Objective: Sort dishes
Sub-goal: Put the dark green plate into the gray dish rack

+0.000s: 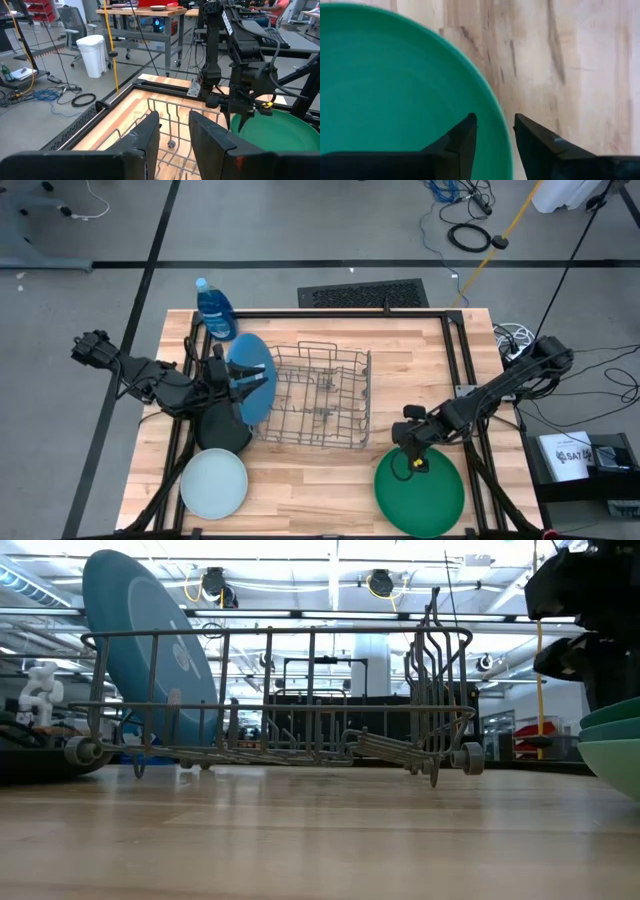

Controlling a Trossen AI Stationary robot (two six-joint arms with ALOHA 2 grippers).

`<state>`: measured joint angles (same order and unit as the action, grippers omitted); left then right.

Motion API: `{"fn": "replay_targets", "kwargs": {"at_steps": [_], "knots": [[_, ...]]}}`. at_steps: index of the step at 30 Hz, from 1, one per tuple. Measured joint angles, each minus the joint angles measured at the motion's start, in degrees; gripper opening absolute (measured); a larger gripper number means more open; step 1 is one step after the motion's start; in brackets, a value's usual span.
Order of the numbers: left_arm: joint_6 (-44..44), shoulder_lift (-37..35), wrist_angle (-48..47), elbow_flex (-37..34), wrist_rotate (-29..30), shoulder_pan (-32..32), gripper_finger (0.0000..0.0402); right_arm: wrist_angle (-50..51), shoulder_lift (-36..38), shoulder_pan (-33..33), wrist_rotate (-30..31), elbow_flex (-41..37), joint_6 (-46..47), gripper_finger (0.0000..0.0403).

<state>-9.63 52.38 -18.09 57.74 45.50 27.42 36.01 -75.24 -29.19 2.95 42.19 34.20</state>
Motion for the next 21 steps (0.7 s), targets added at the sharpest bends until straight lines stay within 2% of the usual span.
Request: {"fn": "replay_targets", "kwargs": {"at_steps": [8, 12, 19, 21], "knots": [[0.0, 0.0, 0.0, 0.0, 0.0, 0.0, 0.0107, 0.0, -2.6, 0.0, -0.3, 0.0, -0.7, 0.014], [0.0, 0.0, 0.0, 0.0, 0.0, 0.0, 0.0107, 0.1, -4.6, 0.0, -1.7, 0.0, -1.5, 0.0111], [-0.1, 0.0, -0.4, 0.0, 0.0, 0.0, 0.0107, -0.5, -5.4, 0.0, -3.3, 0.2, -2.4, 0.003], [-0.1, 0.0, -0.4, 0.0, 0.0, 0.0, 0.0107, -0.8, -5.4, 0.0, -3.7, 0.2, -2.5, 0.0026]]}}
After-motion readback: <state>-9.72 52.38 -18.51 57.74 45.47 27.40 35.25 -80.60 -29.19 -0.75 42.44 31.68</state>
